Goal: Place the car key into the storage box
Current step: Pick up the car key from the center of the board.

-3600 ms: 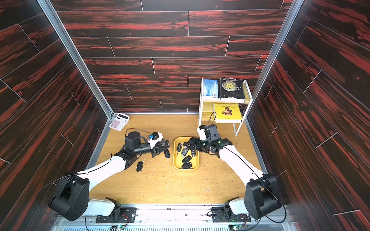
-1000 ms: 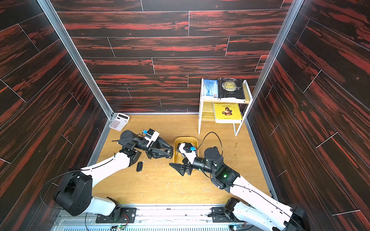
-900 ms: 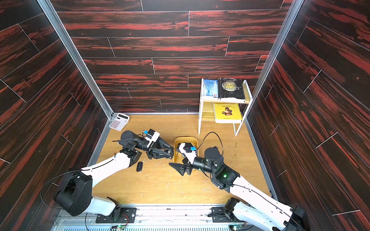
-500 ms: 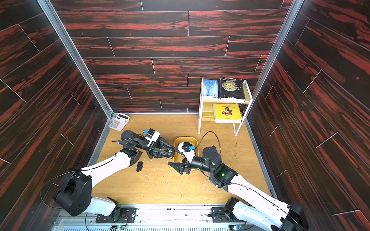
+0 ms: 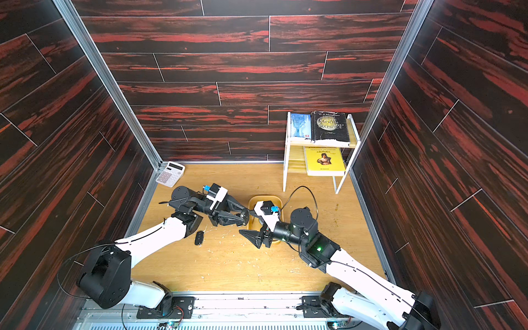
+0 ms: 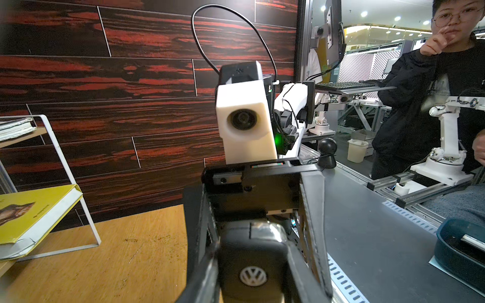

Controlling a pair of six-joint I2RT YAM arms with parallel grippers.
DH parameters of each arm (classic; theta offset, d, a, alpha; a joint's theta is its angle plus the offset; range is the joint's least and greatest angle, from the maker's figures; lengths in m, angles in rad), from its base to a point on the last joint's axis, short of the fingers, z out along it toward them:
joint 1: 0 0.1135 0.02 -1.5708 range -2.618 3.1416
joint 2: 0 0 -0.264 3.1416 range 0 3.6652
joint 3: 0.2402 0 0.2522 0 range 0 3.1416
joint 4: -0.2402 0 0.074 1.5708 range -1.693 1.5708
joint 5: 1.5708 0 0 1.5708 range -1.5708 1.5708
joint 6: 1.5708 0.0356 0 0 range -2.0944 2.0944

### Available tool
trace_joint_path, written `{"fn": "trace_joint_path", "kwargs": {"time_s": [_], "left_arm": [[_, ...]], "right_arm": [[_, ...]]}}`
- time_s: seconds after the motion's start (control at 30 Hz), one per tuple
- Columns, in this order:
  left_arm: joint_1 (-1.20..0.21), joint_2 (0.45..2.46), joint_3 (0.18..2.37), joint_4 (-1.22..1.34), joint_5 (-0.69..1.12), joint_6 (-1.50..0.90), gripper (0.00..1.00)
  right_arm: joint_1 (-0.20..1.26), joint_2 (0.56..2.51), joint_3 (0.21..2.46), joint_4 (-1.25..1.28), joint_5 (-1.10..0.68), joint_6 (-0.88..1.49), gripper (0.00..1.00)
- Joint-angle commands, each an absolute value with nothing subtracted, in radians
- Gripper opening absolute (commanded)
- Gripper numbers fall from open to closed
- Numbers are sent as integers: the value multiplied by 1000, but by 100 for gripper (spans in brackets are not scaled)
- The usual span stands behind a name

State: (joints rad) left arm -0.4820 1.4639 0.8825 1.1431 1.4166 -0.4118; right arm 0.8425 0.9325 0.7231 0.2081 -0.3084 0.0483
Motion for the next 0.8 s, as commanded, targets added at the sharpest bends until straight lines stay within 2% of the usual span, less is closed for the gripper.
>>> {"fn": "trace_joint_path", "kwargs": {"time_s": [0.0, 0.17, 0.43, 0.53, 0.67, 0.77], "left_arm": [[-450, 1433, 900, 1195, 1392, -415, 8], [-430, 1420, 911, 1163, 1402, -412, 8], [-430, 1411, 896, 1166, 1387, -409, 8], [-430, 1412, 895, 1163, 1390, -410, 8], [-428, 1415, 889, 1161, 1388, -413, 8], [-428, 1417, 887, 1154, 1388, -413, 8]], "right_arm": [[848, 877, 746, 176, -270, 56, 84], [848, 810, 725, 160, -213, 66, 89], [849, 835, 695, 266, -289, 128, 87], [838, 787, 618, 491, -336, 239, 90], [819, 715, 469, 908, -293, 441, 93], [790, 737, 425, 1147, -309, 591, 95]]}}
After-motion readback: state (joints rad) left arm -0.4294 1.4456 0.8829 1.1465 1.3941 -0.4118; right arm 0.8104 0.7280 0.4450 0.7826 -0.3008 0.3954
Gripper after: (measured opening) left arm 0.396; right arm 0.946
